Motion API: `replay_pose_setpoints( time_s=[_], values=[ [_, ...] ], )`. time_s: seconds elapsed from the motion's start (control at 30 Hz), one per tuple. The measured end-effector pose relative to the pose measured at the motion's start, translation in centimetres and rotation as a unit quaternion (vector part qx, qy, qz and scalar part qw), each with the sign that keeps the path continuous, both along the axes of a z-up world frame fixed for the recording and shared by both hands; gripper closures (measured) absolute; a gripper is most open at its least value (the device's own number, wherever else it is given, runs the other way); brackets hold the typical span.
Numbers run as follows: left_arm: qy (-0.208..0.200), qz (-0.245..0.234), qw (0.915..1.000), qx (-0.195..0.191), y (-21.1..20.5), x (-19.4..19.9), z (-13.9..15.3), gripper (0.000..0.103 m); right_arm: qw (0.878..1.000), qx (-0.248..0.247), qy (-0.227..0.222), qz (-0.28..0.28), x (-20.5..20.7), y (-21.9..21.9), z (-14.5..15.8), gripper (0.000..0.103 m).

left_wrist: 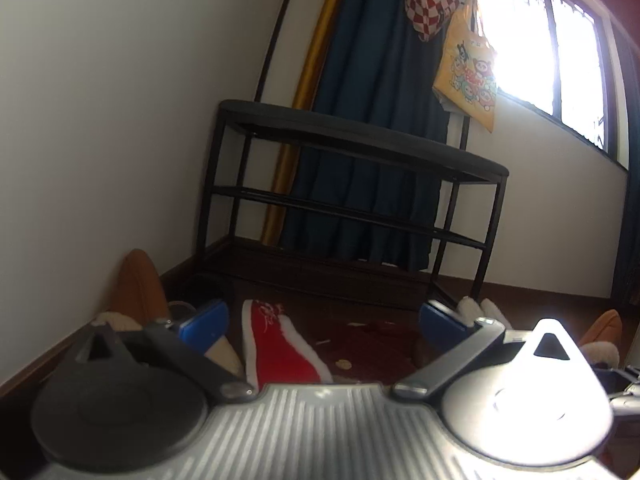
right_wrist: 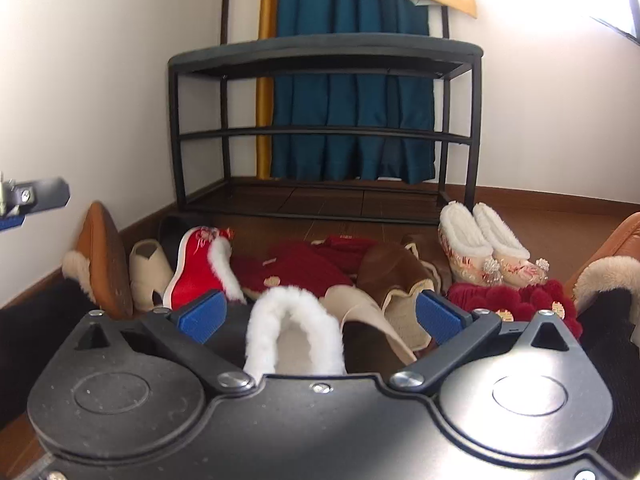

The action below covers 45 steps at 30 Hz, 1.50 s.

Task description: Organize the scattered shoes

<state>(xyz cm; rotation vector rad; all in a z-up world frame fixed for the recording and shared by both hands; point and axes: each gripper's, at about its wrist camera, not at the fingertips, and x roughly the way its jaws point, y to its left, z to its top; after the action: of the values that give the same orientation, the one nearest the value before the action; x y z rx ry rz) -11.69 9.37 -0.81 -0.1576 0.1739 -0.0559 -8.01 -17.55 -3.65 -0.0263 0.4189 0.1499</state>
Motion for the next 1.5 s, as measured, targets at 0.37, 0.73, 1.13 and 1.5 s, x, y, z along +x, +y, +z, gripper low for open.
replay_pose_setpoints(
  time_s=[0.37, 0.73, 1.13, 1.5],
  values=[
    [-0.008, 0.010, 0.9996, 0.025, 0.2, 0.1, -0.2, 0.000, 0.998, 0.000, 0.056, -0.019, 2.5, 1.8, -3.1, 0.000],
    [0.001, 0.032, 0.9994, 0.014, 1.9, 0.9, -1.3, 0.000, 0.989, -0.005, 0.135, 0.057, 4.5, 3.1, -5.9, 0.038],
    [0.002, 0.051, 0.9987, 0.008, 2.5, 2.0, -1.9, 0.000, 0.978, -0.027, 0.198, 0.062, 5.7, 5.0, -8.1, 0.087],
    [0.003, 0.050, 0.9987, 0.010, 2.4, 1.4, -2.2, 0.000, 0.977, 0.030, 0.208, -0.043, 5.9, 2.2, -8.4, 0.090]
  ],
)
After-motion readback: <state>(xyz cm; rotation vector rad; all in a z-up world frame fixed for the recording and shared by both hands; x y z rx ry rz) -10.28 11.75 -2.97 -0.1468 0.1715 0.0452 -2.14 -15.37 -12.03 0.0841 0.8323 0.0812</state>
